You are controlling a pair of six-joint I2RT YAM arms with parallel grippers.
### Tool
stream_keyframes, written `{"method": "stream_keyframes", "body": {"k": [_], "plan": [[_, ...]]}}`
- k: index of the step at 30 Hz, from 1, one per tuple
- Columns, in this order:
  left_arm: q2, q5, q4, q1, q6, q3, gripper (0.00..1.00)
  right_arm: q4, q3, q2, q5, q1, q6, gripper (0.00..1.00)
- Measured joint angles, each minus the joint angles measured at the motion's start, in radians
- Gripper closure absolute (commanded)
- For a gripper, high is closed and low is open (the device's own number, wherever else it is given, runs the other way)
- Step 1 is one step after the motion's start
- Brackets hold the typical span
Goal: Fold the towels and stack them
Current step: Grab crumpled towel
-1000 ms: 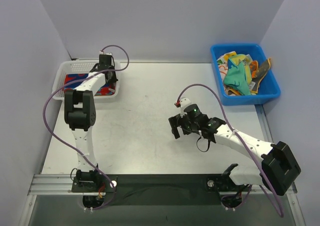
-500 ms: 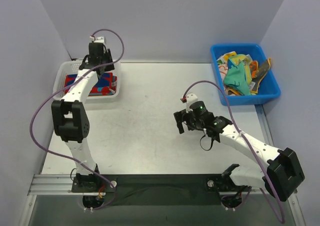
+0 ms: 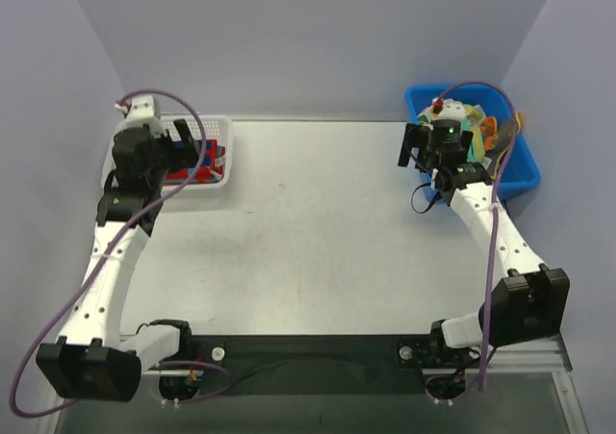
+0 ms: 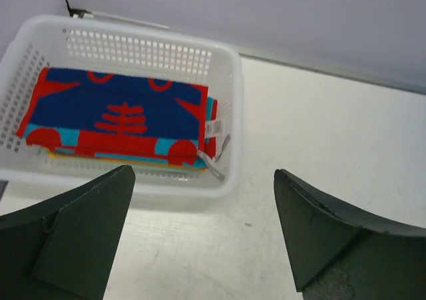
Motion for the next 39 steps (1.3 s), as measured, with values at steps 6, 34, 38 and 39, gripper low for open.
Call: {"method": "stream_keyframes", "body": {"k": [6, 34, 38, 39], "plan": [[-0.117, -0.006, -0.032, -0.087, 0.0, -0.27, 0.03, -0.018, 0.188, 0.229, 0.037, -0.196, 0.085, 0.07], [-0.145, 0.012, -0.1, -0.245, 0.038, -0.469, 0.03, -0.072, 0.496, 0.578, 0.028, -0.301, -0.035, 0.94], [-0.16, 0.012, -0.1, -0.245, 0.038, -0.469, 0.03, -0.024, 0.512, 0.456, 0.097, -0.248, -0.111, 0.94], [-0.164, 0.012, -0.1, -0.245, 0.037, -0.469, 0.03, -0.014, 0.523, 0.433, 0.106, -0.237, -0.126, 0.94]]}}
